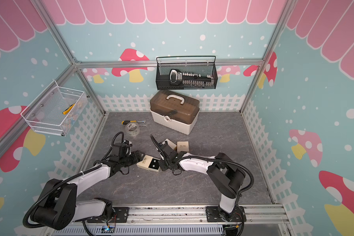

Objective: Place the earrings into the drawer-style jewelry box
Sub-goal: Close the drawer of the jewelry box.

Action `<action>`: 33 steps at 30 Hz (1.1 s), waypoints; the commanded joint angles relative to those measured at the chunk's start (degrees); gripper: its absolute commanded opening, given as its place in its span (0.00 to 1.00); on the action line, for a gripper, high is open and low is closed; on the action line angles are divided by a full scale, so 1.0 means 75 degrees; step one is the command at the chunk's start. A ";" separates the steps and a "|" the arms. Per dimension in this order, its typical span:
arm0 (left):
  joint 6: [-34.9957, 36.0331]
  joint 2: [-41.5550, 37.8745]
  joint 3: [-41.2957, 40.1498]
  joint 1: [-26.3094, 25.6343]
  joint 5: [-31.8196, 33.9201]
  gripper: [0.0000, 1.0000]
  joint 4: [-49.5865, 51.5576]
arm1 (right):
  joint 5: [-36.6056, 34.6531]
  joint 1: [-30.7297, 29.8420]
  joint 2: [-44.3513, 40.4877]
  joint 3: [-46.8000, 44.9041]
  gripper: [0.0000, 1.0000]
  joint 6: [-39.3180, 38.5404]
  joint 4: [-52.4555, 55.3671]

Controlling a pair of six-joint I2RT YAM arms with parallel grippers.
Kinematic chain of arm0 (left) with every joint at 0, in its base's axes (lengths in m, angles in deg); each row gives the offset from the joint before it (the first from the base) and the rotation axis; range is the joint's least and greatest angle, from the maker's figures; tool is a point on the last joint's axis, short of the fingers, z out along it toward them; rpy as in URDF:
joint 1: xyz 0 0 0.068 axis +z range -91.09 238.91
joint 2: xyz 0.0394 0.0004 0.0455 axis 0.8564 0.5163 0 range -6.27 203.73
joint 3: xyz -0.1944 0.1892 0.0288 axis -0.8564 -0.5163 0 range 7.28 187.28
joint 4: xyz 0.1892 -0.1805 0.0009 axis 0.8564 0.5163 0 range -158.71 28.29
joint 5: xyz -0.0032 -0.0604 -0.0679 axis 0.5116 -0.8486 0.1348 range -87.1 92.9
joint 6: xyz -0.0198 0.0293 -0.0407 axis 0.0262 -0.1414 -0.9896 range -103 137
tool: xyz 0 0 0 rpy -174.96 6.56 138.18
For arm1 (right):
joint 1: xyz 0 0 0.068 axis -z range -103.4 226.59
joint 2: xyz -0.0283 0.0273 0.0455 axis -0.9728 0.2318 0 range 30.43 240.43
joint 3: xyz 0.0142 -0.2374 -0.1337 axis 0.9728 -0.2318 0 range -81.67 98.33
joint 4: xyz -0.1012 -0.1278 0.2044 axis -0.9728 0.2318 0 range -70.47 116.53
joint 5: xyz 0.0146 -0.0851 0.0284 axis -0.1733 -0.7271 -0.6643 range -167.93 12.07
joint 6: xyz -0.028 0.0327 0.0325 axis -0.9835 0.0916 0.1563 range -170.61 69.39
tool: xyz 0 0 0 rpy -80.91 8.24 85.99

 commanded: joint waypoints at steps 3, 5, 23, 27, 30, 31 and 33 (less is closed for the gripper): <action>0.0085 0.0341 0.0150 -0.0014 -0.0723 0.75 -0.0455 | 0.0317 -0.0018 0.0545 0.0482 0.00 0.0155 0.0186; 0.0042 0.0394 0.0096 -0.0044 -0.0837 0.74 -0.0575 | 0.0492 -0.0017 0.0680 0.0639 0.00 0.0143 0.0187; -0.0220 0.0087 -0.0160 0.0022 -0.0549 0.71 -0.0681 | 0.1516 -0.0023 0.1997 0.2048 0.00 0.0131 -0.0506; -0.0219 -0.0059 -0.0167 0.0129 -0.0327 0.71 -0.0447 | 0.1680 -0.0046 0.2259 0.2414 0.00 0.0149 -0.0540; -0.0284 -0.0185 -0.0162 0.0293 -0.0094 0.72 -0.0232 | 0.1741 -0.0084 0.2468 0.2682 0.00 0.0120 -0.0506; -0.0318 -0.0248 -0.0163 0.0357 -0.0010 0.73 -0.0184 | 0.1755 -0.0098 0.2527 0.2775 0.00 0.0125 -0.0494; -0.0402 -0.0381 -0.0134 0.0531 0.0196 0.74 0.0000 | 0.1807 -0.0120 0.2748 0.3084 0.00 0.0120 -0.0407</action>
